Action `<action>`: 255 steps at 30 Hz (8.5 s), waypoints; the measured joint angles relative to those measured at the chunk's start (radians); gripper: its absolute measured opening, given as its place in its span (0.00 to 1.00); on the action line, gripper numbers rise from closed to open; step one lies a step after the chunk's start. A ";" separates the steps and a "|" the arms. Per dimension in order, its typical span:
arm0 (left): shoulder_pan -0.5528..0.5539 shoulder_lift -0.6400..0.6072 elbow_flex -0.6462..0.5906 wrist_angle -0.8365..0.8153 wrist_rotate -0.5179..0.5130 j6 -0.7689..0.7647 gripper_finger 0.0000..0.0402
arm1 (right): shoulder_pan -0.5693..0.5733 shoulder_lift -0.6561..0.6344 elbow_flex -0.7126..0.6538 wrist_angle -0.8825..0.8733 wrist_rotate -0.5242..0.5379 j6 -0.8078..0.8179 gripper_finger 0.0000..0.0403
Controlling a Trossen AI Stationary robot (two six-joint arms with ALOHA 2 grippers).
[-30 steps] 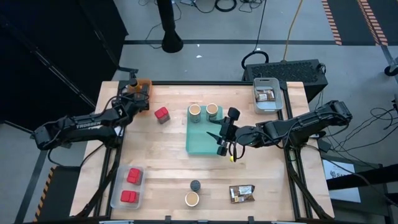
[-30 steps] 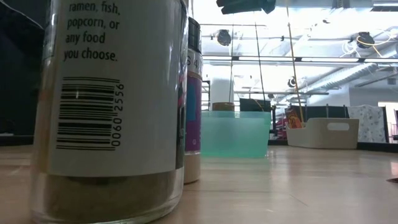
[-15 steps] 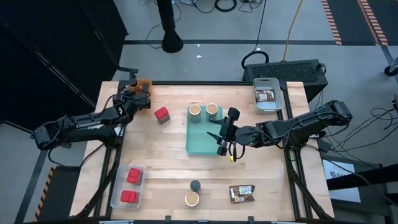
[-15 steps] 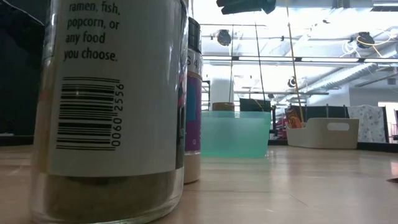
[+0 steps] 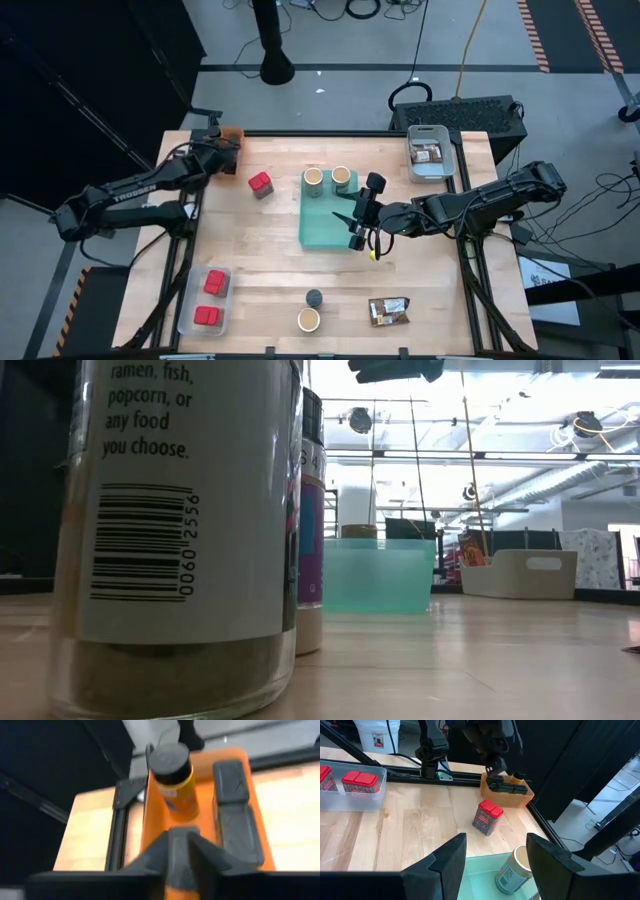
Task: Sort spices by type
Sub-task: Put the black seasoning can into the orange bin, then adjust the black seasoning can in the orange bin, then put the red seasoning can into the transparent bin
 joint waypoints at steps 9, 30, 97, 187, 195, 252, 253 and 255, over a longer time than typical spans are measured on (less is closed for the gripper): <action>0.142 0.020 0.040 -0.086 0.117 0.043 0.01 | 0.000 0.000 0.000 0.000 0.000 -0.001 0.47; 0.203 0.182 0.040 -0.032 0.228 0.100 0.00 | 0.000 0.000 0.000 -0.001 0.000 0.005 0.47; 0.046 0.310 0.179 -0.069 0.328 0.147 0.00 | -0.019 0.000 0.000 -0.013 0.000 0.017 0.47; -0.237 0.408 0.276 -0.023 0.471 0.196 0.68 | -0.019 0.000 0.000 -0.032 -0.001 0.039 0.47; -0.217 0.412 0.281 -0.028 0.519 0.209 0.68 | -0.019 0.000 0.000 -0.032 0.000 0.038 0.47; -0.231 0.595 0.426 -0.200 0.569 0.331 0.54 | -0.020 0.000 0.000 -0.040 0.000 0.035 0.47; -0.245 0.583 0.438 -0.221 0.569 0.298 0.54 | -0.020 0.000 0.000 -0.040 0.000 0.035 0.47; -0.287 0.555 0.469 -0.269 0.575 0.231 0.54 | -0.020 0.000 0.000 -0.040 0.000 0.035 0.47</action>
